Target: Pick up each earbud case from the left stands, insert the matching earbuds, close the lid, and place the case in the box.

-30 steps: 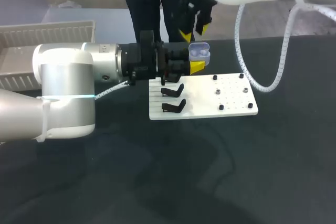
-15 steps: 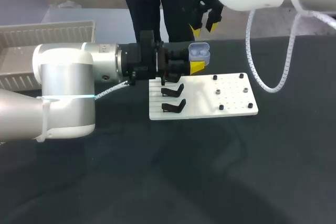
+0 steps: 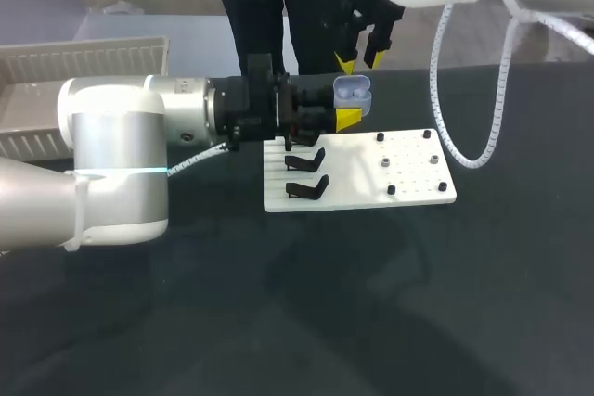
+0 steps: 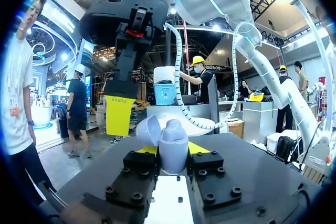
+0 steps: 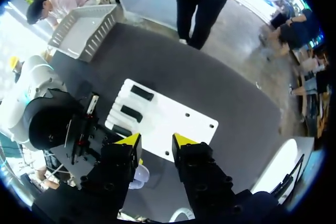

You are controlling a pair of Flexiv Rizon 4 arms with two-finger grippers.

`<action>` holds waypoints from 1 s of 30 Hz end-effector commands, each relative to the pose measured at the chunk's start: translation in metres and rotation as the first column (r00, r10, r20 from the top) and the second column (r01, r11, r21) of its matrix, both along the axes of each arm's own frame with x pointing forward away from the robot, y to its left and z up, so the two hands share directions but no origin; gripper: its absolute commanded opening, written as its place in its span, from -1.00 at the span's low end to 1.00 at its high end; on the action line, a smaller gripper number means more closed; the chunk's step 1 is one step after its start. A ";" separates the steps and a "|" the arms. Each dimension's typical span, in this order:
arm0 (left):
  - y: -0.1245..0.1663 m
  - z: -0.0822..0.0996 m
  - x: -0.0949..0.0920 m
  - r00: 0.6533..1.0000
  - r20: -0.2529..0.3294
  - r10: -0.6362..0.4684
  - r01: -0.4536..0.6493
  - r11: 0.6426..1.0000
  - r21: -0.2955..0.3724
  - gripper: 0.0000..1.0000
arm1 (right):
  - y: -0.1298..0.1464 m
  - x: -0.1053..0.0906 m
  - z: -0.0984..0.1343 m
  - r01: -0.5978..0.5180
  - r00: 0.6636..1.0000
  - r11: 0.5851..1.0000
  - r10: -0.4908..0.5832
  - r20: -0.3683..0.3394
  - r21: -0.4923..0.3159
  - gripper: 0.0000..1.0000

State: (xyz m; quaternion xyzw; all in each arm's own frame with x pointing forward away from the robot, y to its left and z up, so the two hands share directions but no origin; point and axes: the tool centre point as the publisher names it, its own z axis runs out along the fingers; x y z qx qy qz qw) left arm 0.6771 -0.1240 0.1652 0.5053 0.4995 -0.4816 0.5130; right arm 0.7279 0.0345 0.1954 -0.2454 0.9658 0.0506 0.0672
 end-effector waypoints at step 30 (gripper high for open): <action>0.000 -0.001 -0.001 1.000 0.004 0.006 -0.006 1.000 -0.005 -1.00 | -0.005 -0.029 0.016 0.055 0.996 0.997 -0.059 0.066 0.061 0.00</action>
